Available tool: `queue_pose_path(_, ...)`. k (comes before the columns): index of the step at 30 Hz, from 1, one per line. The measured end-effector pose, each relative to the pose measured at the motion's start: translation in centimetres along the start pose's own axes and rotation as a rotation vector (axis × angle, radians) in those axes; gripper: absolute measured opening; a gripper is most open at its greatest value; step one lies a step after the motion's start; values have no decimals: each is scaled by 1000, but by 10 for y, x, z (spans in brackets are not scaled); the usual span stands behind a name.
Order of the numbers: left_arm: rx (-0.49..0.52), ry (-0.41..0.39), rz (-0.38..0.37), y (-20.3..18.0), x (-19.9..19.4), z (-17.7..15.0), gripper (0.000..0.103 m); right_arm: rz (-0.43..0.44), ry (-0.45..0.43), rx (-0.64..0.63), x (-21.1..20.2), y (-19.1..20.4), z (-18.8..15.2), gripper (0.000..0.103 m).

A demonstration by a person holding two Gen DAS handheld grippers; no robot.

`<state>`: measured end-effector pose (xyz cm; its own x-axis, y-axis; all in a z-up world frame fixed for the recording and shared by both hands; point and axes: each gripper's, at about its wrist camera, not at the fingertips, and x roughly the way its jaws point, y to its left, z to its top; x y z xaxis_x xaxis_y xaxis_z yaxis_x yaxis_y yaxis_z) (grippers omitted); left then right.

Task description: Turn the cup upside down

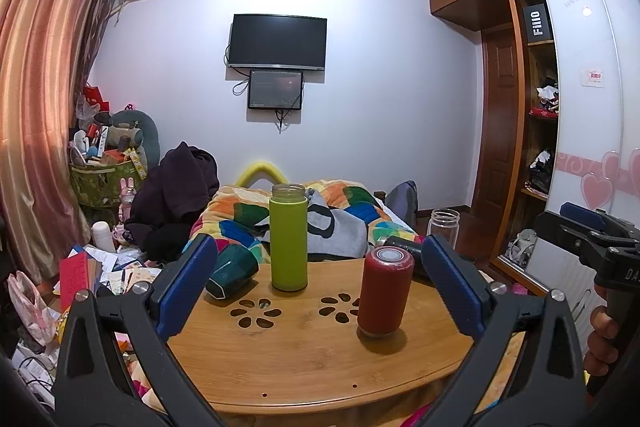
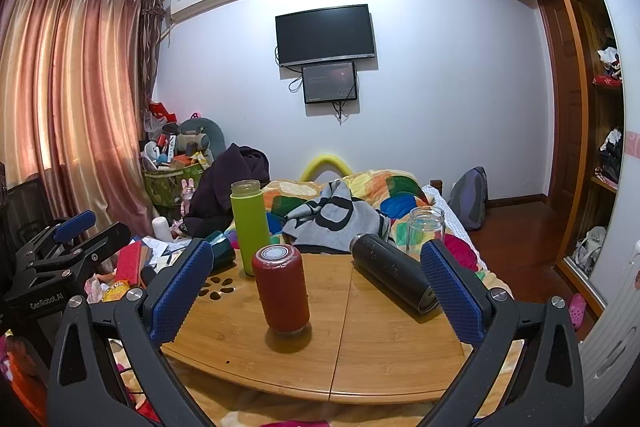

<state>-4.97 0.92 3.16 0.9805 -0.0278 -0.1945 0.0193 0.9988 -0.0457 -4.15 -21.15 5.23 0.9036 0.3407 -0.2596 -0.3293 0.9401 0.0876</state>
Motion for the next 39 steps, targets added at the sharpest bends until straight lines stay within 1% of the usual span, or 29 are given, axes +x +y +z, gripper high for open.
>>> queue_pose_path(24,-3,4,-1,1,0,0,103,0,0,0,0,-1,0,103)
queue_pose_path(39,2,12,-15,-3,1,0,103,0,4,1,0,1,-1,103)
